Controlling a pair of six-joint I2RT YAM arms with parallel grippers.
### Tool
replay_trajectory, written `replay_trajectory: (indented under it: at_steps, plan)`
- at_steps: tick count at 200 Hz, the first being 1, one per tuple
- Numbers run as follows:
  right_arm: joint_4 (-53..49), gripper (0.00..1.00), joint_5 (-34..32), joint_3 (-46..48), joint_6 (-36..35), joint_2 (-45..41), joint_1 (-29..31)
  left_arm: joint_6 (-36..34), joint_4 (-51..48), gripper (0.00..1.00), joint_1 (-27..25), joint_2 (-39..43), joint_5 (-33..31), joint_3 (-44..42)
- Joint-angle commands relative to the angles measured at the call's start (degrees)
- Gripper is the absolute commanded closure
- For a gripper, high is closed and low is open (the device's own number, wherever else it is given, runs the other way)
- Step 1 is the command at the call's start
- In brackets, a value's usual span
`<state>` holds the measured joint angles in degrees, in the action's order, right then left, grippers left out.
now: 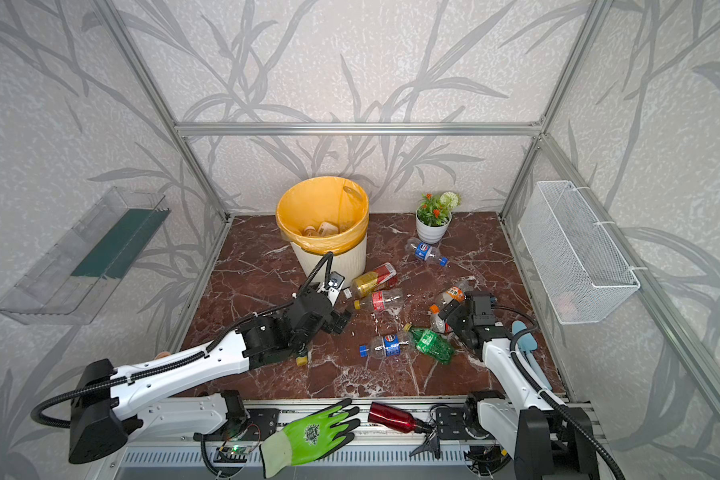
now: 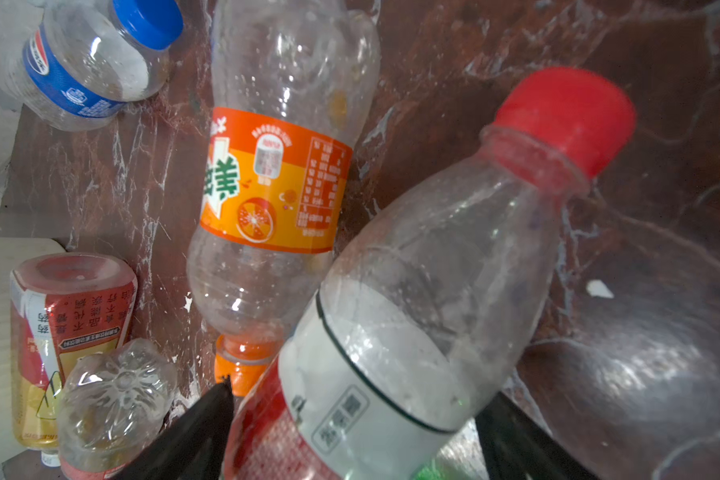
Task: Throw the plastic bottles in the bin
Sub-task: 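Grasp the red-cap bottle with the right gripper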
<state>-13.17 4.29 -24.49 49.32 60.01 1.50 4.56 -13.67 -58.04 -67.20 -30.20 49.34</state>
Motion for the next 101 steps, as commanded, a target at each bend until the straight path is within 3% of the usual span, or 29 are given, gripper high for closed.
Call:
replay_trajectory:
  at_steps: [1, 47, 101]
  plan:
    - [3.0, 0.10, 0.7, 1.8, 2.2, 1.6, -0.1, -0.4, 0.1, 0.01, -0.1, 1.2, -1.4, -0.7]
    - [5.4, 0.12, -0.3, 3.2, 3.9, 3.4, -0.1, -0.3, -0.3, 0.01, -0.1, 1.4, -1.3, -0.8]
    - [4.4, 0.27, -1.8, 3.3, 2.8, 1.4, -0.1, -0.5, -0.2, 0.01, -0.1, 1.4, -1.4, -0.7]
